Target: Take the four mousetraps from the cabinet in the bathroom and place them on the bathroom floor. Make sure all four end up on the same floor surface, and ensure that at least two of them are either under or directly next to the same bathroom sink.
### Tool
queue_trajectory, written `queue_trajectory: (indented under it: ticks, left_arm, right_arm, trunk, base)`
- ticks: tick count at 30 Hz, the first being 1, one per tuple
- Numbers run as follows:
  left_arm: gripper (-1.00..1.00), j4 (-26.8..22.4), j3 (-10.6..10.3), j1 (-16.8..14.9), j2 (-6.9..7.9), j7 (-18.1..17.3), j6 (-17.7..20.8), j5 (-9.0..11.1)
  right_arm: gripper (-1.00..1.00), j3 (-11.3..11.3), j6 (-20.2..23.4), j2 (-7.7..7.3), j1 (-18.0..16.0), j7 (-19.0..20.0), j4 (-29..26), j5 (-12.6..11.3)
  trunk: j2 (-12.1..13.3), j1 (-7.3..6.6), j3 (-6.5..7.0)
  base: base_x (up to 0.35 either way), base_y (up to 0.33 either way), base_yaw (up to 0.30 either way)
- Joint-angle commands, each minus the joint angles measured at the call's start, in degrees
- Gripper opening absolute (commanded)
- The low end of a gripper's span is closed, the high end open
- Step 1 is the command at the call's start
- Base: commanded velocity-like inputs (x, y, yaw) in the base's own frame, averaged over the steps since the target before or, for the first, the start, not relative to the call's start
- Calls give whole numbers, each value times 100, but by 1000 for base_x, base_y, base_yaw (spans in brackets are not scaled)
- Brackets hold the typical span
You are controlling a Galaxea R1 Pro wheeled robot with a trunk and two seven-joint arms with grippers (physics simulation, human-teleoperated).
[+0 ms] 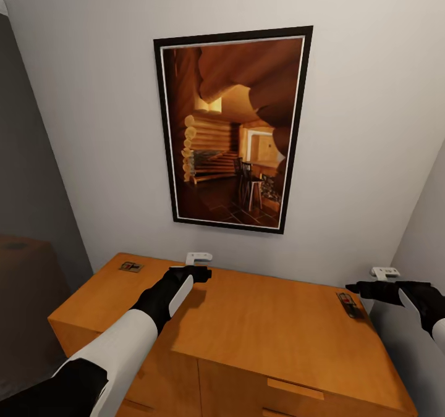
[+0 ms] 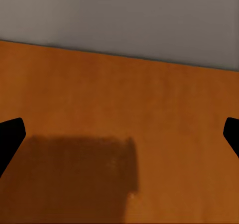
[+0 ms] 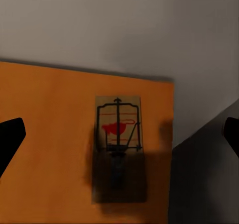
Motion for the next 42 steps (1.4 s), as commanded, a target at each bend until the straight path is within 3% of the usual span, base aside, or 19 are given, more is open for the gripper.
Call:
queue_trajectory:
  ticks: [1, 37, 42]
  left_arm:
    - [100, -5, -20, -1, 0, 49, 18, 61]
    - [100, -7, 24, 4, 0, -28, -3, 82]
    - [100, -7, 24, 5, 0, -28, -7, 86]
  right_arm:
    - [100, 2, 40, 3, 1, 12, -6, -25]
    - [100, 13, 40, 79, 1, 12, 261, 18]
    - [100, 13, 37, 79, 1, 12, 261, 25]
  trunk:
    - [-4, 4, -3]
    - [-4, 4, -3]
    - [-204, 114, -92]
  base:
    - [154, 0, 0]
    - [8, 0, 0]
    - [0, 0, 0]
